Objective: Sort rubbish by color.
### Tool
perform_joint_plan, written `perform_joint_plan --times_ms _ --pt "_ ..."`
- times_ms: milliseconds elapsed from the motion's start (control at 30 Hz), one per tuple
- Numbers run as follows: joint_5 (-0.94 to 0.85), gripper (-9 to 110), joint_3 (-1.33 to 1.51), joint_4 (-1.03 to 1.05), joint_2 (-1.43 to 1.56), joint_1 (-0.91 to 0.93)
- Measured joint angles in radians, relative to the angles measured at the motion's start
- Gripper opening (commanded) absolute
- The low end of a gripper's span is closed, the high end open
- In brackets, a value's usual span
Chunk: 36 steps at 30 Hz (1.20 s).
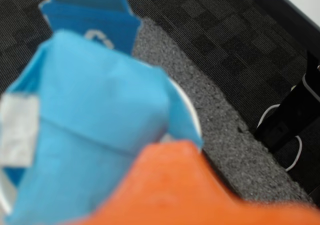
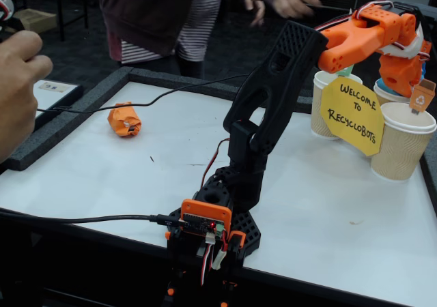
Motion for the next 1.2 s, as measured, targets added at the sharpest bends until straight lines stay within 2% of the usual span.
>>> perform_joint_plan --times_ms 1200 --pt "0.000 0 -0.138 0.069 -0.002 0.000"
